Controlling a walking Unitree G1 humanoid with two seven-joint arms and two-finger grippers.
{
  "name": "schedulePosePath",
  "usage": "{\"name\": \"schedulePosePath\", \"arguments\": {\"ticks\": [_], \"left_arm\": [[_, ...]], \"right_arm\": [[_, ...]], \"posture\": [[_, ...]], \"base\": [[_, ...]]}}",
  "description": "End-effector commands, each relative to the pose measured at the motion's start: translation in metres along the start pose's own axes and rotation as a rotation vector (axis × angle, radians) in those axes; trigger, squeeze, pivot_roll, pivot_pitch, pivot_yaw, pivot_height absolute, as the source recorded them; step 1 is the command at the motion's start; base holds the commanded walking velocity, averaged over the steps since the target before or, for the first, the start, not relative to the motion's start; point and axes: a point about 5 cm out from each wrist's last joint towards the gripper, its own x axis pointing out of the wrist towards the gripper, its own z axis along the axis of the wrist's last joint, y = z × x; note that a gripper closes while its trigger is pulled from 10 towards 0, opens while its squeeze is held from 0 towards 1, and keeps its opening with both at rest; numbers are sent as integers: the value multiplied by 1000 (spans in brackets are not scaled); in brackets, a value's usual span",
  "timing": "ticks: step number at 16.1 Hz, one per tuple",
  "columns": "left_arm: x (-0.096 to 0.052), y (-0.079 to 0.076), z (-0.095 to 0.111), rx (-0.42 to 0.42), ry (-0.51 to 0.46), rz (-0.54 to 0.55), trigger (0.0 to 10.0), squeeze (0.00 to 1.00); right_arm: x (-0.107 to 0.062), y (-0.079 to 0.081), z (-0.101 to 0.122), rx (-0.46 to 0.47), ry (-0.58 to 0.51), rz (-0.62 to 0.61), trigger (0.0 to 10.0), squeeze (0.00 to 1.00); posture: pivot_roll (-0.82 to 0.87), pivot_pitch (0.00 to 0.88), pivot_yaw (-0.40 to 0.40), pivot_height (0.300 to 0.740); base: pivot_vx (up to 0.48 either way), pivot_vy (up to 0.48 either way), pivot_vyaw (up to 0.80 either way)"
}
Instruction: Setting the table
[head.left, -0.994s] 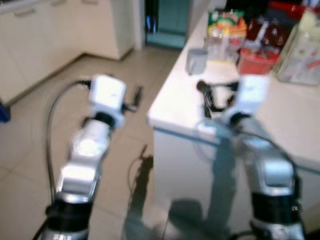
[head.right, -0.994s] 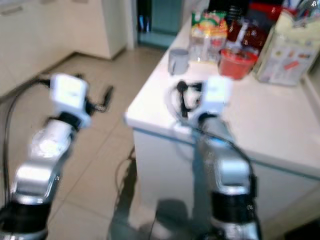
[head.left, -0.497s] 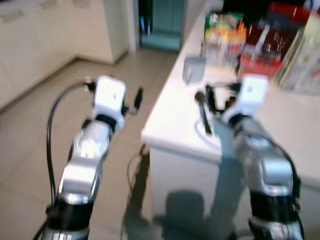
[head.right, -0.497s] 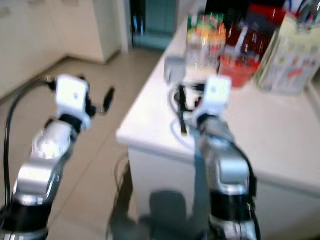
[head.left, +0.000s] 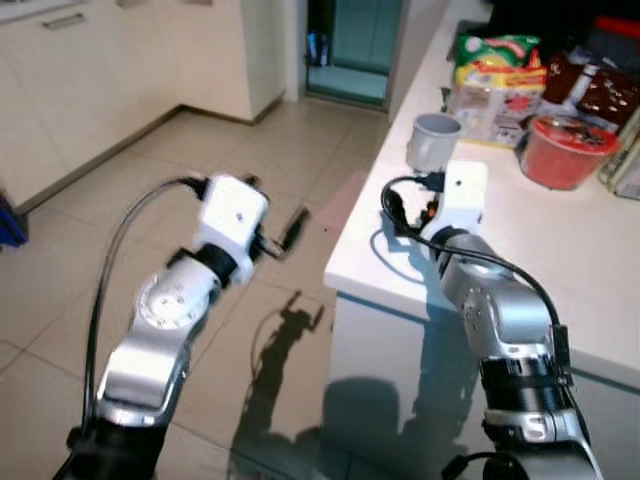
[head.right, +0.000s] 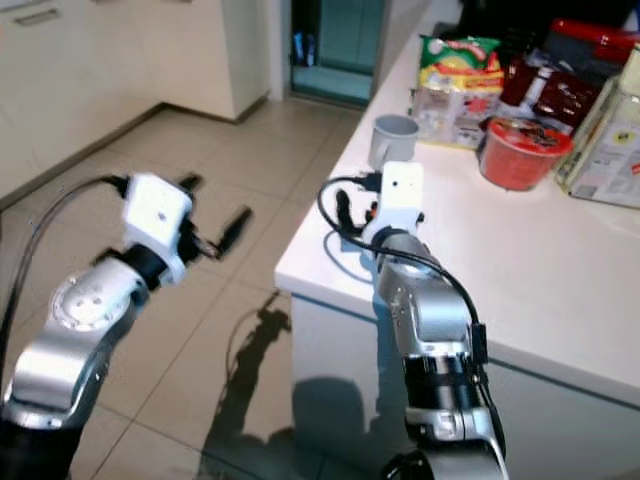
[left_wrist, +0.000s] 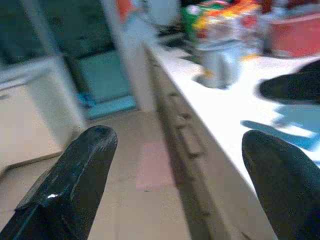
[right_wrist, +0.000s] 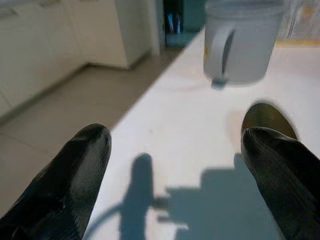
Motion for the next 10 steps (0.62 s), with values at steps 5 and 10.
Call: {"name": "schedulePosePath", "arguments": {"ticks": [5, 10], "left_arm": [[-4, -11, 7, -8, -15, -114, 10000, 0], [-4, -10, 8, 2, -8, -117, 10000, 0]], "right_arm": [[33, -14, 17, -160, 73, -165, 10000, 494], [45, -33, 17, -102, 147, -243, 10000, 0]], "posture": [[49, 0, -34, 740], [54, 0, -36, 740]], "base": [[0, 0, 0], [0, 0, 0]]}}
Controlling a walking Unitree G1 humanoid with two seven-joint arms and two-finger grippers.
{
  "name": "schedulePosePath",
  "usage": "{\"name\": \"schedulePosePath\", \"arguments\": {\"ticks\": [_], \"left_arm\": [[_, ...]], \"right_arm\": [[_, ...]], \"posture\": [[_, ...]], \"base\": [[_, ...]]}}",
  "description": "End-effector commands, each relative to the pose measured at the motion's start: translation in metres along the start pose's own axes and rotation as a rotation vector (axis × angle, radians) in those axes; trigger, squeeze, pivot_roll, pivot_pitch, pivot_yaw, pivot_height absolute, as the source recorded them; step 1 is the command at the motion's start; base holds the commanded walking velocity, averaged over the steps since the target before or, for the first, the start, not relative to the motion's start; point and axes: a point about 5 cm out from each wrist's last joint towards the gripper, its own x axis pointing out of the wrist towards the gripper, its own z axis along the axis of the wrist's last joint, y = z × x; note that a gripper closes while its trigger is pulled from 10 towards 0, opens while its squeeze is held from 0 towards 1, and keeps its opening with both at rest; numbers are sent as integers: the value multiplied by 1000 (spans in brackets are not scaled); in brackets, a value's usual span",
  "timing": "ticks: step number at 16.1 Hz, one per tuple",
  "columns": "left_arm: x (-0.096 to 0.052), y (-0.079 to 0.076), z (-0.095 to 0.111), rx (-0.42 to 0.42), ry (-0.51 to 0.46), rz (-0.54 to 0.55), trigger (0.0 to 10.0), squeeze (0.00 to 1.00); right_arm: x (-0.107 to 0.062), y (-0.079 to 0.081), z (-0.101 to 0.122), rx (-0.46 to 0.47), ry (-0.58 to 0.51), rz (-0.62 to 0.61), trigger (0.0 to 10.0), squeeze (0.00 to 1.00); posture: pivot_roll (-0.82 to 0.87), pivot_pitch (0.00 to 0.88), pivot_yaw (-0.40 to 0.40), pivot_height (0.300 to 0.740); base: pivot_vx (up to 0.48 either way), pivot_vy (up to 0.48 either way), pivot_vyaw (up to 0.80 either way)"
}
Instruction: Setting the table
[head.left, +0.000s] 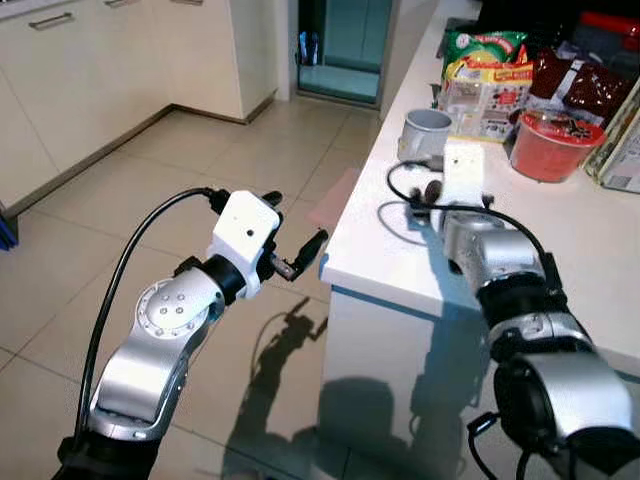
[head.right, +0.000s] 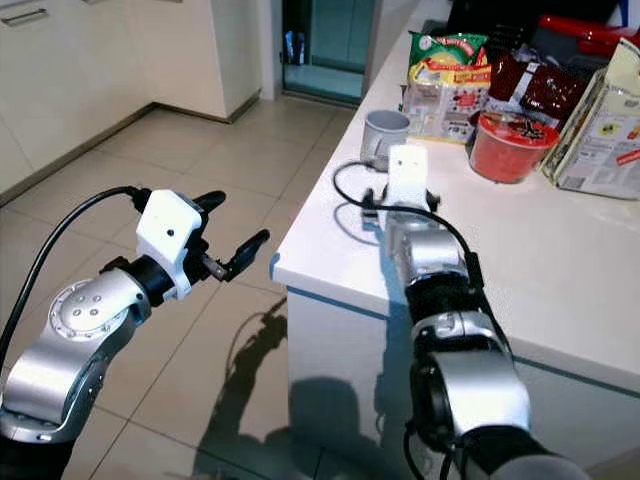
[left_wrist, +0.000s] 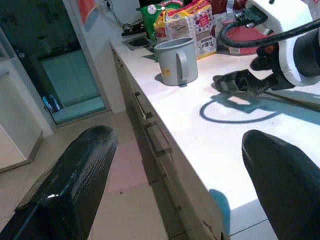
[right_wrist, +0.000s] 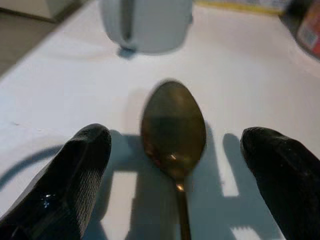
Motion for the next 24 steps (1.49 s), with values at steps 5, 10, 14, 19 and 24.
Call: {"name": "schedulePosePath", "arguments": {"ticks": [5, 10, 14, 19, 24], "left_arm": [[0, -1, 4, 17, -3, -21, 10000, 0], [1, -1, 5, 23, -4, -20, 10000, 0], [2, -1, 5, 26, -7, -20, 10000, 0], [2, -1, 5, 31, -8, -18, 10000, 0], [3, 0, 6, 39, -8, -13, 10000, 0]], "right_arm": [[4, 2, -13, 47, 129, 66, 10000, 0], [5, 5, -20, 87, 172, 108, 0, 0], [5, 5, -19, 83, 169, 109, 0, 0], [5, 4, -17, 71, 163, 105, 0, 0], [5, 2, -15, 75, 156, 97, 0, 0]], "posture": [[52, 0, -36, 740], [49, 0, -31, 740], [48, 0, -30, 740], [48, 0, -29, 740], [48, 0, -27, 740]], "base": [[0, 0, 0], [0, 0, 0], [0, 0, 0], [0, 0, 0], [0, 0, 0]]}}
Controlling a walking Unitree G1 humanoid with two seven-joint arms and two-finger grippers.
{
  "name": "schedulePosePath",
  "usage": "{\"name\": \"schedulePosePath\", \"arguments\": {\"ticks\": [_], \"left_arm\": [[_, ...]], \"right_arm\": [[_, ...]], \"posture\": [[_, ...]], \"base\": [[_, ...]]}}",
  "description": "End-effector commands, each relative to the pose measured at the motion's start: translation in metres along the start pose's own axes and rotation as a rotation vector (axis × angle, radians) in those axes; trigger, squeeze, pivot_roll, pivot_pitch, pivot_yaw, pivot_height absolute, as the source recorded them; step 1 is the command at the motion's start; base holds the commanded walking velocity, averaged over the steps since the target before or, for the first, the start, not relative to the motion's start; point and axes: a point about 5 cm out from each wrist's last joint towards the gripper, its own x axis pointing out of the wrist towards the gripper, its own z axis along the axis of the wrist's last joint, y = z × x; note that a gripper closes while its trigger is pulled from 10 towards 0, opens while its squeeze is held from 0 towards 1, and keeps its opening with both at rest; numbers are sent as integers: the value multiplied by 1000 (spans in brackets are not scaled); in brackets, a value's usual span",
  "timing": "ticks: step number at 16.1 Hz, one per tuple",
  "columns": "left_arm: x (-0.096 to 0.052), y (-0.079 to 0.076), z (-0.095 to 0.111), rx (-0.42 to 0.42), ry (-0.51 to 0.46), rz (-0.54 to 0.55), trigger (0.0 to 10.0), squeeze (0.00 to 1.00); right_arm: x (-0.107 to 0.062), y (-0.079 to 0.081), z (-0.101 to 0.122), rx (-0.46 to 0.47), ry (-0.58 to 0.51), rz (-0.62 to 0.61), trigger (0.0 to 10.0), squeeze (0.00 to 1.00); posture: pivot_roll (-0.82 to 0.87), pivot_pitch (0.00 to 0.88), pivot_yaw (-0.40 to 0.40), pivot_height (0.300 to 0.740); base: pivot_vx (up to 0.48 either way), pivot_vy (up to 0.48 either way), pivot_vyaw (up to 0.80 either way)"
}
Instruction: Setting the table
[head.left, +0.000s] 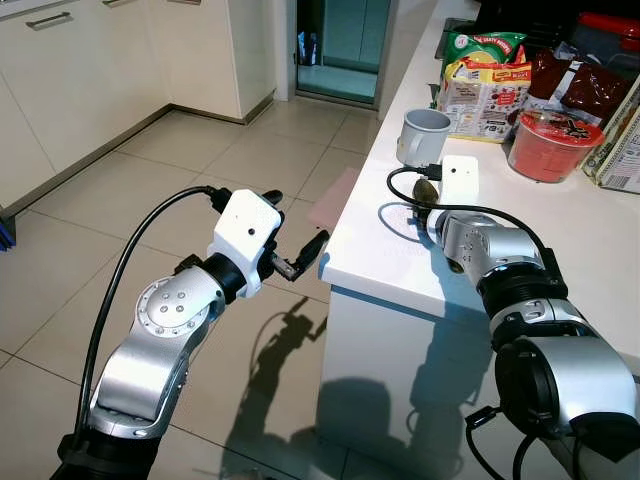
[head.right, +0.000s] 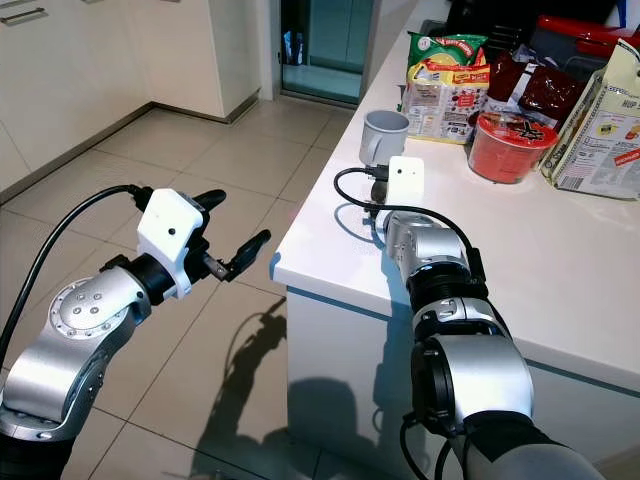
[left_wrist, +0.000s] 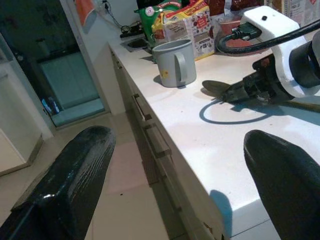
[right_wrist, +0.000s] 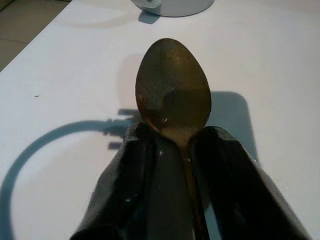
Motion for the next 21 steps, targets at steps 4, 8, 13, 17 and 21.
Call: {"name": "schedulePosePath", "arguments": {"ticks": [4, 8, 13, 17, 21], "left_arm": [[3, 1, 4, 29, -8, -6, 10000, 0], [2, 1, 4, 29, -8, -3, 10000, 0], [7, 2, 5, 24, -16, 20, 10000, 0], [5, 10, 5, -11, -24, 112, 10000, 0], [13, 10, 6, -39, -52, 188, 10000, 0]], "right_arm": [[1, -3, -8, 12, 54, -14, 0, 0], [1, -5, -8, 23, 54, -18, 0, 0], [-3, -10, 4, 44, 9, -23, 0, 0], [-44, -20, 35, 150, -165, -2, 0, 0], [-97, -25, 45, 226, -464, 39, 0, 0]], "posture": [[48, 0, -21, 740], [47, 0, -19, 740], [56, 0, -24, 740], [36, 0, -18, 740], [2, 0, 8, 740]], "base": [[0, 0, 0], [0, 0, 0], [0, 0, 0], [0, 0, 0], [0, 0, 0]]}}
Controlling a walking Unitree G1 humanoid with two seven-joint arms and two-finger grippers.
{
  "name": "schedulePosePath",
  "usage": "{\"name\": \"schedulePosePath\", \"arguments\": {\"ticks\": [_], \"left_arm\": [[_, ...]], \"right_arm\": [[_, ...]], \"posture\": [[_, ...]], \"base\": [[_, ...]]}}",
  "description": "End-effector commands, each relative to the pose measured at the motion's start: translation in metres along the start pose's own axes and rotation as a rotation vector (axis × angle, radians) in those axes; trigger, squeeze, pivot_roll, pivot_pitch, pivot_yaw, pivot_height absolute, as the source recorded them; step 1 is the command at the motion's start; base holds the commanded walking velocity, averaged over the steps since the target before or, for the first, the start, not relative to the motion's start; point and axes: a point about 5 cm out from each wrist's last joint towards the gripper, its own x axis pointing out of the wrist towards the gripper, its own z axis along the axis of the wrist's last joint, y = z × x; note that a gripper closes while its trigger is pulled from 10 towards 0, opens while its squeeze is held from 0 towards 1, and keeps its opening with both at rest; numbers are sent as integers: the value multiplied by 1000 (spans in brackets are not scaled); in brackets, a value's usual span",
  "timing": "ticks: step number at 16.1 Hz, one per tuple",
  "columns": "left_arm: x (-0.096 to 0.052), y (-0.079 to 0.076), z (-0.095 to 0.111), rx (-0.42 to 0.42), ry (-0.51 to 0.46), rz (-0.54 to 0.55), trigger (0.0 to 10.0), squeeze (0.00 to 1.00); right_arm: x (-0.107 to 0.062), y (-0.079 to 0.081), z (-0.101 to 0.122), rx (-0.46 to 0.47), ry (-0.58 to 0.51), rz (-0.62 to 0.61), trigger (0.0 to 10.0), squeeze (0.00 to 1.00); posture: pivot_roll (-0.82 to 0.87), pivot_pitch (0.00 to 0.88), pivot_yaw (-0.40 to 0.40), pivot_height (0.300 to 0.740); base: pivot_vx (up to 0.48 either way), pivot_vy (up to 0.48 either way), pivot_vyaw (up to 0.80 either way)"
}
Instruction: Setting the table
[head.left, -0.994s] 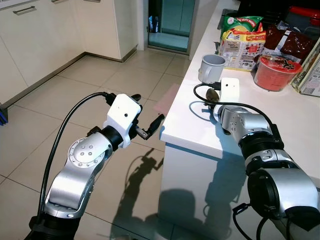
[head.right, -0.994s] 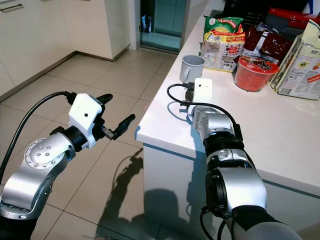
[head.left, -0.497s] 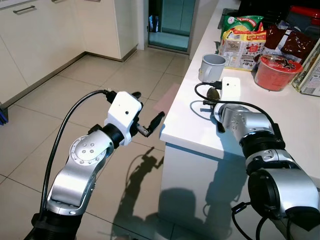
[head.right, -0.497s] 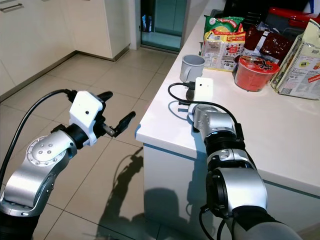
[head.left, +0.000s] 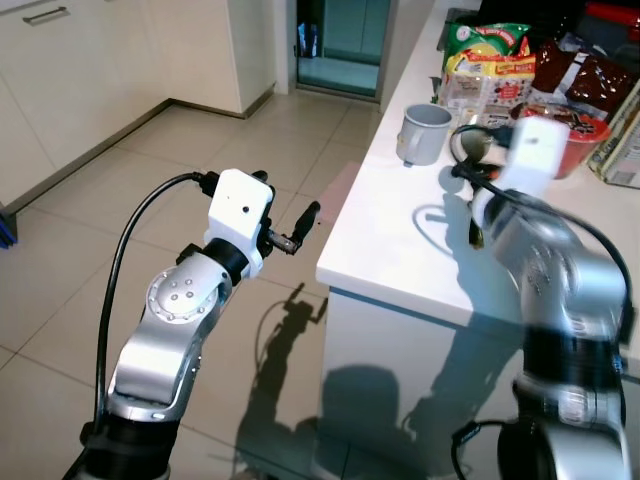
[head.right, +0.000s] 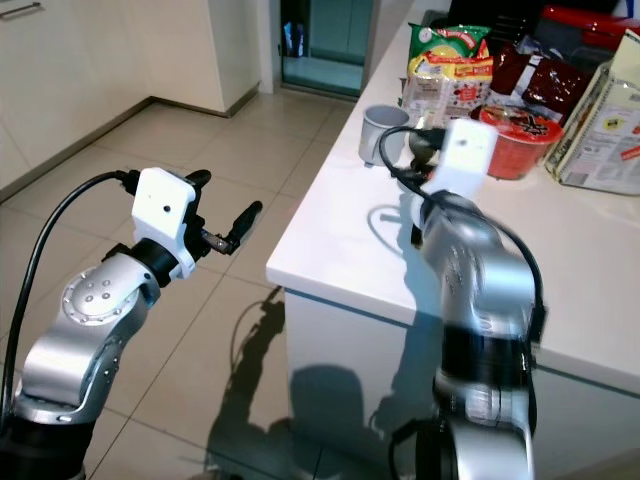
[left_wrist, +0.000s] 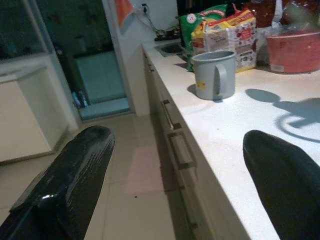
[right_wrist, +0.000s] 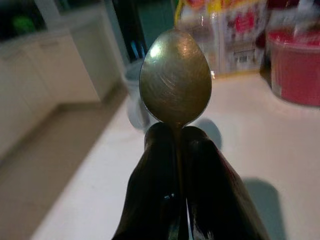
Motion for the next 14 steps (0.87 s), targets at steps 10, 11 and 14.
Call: {"name": "schedulePosePath", "arguments": {"ticks": [10, 11, 14], "left_arm": [[0, 3, 7, -20, -70, 67, 10000, 0], [0, 3, 7, -20, -70, 67, 10000, 0], [0, 3, 7, -20, -70, 67, 10000, 0]], "right_arm": [[-58, 0, 31, -3, -414, 179, 10000, 0], [-58, 0, 31, -3, -414, 179, 10000, 0], [-58, 0, 31, -3, -414, 179, 10000, 0]], "posture": [[-5, 0, 2, 740], [-5, 0, 2, 740], [-5, 0, 2, 740]], "base": [[0, 0, 0], [0, 0, 0], [0, 0, 0]]}}
